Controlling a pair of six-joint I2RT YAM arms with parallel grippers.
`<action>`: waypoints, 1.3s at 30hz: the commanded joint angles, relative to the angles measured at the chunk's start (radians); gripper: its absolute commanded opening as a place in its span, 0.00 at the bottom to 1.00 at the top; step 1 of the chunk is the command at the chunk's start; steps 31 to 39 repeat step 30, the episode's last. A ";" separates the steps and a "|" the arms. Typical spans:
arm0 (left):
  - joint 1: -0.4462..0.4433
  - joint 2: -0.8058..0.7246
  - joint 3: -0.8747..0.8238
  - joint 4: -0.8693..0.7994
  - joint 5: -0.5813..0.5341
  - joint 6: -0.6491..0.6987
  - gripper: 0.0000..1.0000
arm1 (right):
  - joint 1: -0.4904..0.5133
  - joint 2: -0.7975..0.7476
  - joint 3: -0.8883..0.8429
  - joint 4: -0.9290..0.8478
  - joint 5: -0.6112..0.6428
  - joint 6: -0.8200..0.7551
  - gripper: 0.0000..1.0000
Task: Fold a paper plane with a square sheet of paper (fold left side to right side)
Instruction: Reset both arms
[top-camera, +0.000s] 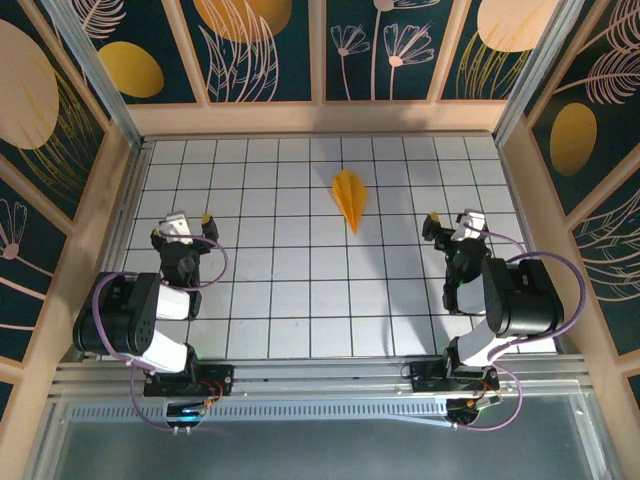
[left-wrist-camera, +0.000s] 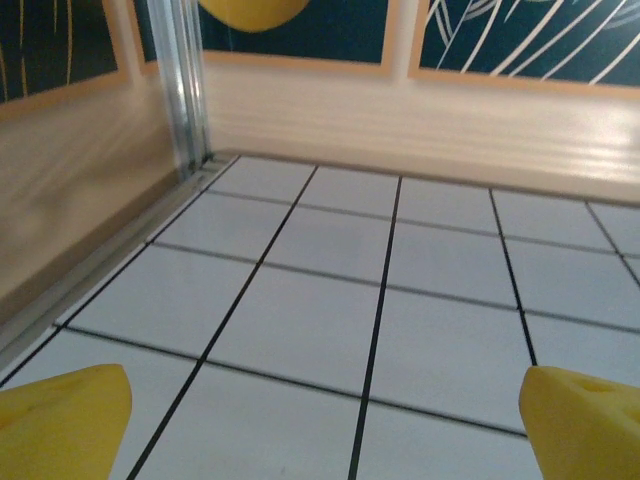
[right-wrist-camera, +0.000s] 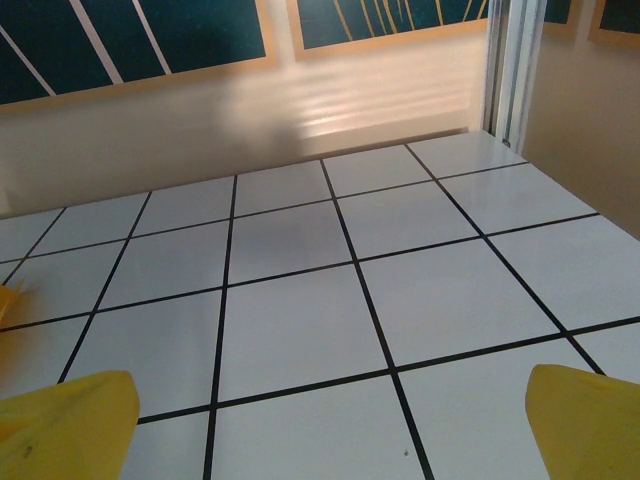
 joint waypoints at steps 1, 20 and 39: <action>0.007 0.006 0.021 0.009 0.019 0.015 0.99 | 0.000 -0.003 0.012 0.012 0.001 0.002 0.99; 0.007 0.004 0.018 0.010 0.018 0.017 0.99 | 0.005 -0.003 0.013 0.013 0.006 -0.003 0.99; 0.007 0.004 0.020 0.010 0.018 0.016 0.99 | 0.012 -0.003 0.018 0.006 -0.002 -0.012 0.99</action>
